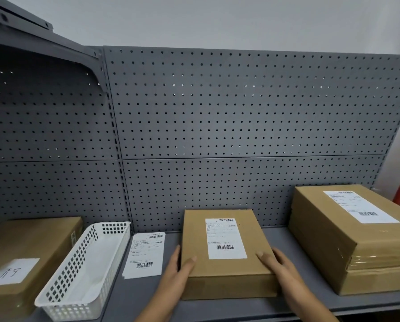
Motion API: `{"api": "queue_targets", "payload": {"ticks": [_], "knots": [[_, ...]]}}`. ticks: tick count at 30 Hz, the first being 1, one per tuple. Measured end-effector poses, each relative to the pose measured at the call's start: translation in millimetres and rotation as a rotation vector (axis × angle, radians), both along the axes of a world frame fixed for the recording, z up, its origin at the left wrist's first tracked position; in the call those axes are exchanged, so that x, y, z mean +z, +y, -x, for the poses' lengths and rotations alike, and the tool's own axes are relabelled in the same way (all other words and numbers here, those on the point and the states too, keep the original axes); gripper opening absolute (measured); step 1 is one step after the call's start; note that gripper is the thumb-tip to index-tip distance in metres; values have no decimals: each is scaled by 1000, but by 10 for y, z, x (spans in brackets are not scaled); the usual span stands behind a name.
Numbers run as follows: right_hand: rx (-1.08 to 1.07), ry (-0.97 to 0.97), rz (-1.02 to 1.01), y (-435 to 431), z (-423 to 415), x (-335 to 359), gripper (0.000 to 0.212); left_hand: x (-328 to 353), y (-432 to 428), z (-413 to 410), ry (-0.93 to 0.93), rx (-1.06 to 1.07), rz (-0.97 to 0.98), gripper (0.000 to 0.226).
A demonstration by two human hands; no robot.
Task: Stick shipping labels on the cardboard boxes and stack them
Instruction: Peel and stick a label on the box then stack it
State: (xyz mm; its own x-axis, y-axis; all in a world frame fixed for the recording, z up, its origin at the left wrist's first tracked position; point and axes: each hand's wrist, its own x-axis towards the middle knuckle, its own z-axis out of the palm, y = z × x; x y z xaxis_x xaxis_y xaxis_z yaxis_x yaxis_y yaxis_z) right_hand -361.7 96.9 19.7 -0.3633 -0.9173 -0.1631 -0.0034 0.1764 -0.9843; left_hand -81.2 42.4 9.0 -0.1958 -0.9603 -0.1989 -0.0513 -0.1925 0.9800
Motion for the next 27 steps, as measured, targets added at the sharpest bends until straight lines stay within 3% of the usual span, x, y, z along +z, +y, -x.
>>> {"api": "queue_targets", "payload": {"ticks": [3, 5, 9, 14, 19, 27], "knots": [[-34, -83, 26, 24, -78, 54, 39, 26, 54, 93, 26, 62, 18, 73], [-37, -134, 25, 40, -116, 100, 21, 44, 85, 134, 37, 81, 15, 69], [-43, -153, 31, 61, -158, 119, 23, 43, 123, 161, 57, 117, 8, 72], [-56, -134, 22, 79, -212, 151, 23, 125, 177, 186, 62, 129, -1, 56], [-58, -134, 23, 112, -269, 214, 22, 229, 208, 153, 82, 127, 3, 60], [-2, -167, 131, 153, -256, 531, 26, 660, 208, 101, 104, 140, 107, 37]]}}
